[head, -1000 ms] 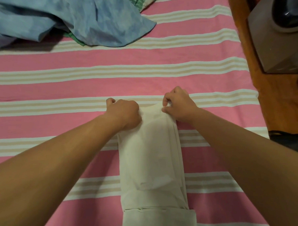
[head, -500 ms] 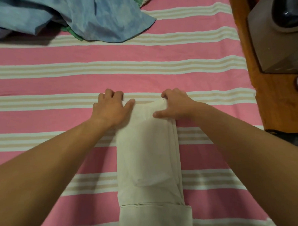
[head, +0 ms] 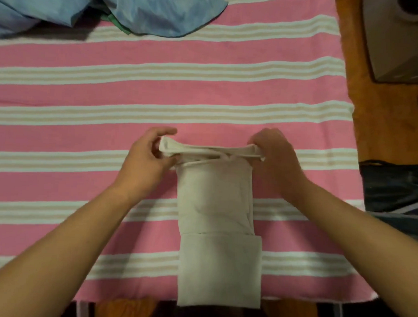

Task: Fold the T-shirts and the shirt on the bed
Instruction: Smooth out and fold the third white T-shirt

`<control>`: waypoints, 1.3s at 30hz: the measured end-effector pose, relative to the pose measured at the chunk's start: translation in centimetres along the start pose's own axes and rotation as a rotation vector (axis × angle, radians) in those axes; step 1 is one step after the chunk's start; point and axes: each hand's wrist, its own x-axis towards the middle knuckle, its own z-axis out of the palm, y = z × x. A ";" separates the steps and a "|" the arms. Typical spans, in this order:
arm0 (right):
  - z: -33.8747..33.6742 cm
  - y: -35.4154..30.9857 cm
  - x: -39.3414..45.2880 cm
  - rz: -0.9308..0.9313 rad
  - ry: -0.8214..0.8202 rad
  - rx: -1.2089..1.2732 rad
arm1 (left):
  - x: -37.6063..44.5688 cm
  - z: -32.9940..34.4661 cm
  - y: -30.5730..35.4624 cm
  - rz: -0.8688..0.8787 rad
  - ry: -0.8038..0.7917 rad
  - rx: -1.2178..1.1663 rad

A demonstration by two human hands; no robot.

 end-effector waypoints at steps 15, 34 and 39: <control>2.7 -4.2 -22.8 0.872 -0.292 0.264 | -20.6 7.0 -10.9 -0.645 0.068 0.109; 5.1 -7.1 -25.9 -0.062 -0.377 -0.309 | -25.6 7.1 -13.5 0.303 -0.296 0.965; 6.3 -5.3 -27.4 -0.204 -0.868 -0.594 | -23.2 7.8 -16.5 0.435 -0.723 1.379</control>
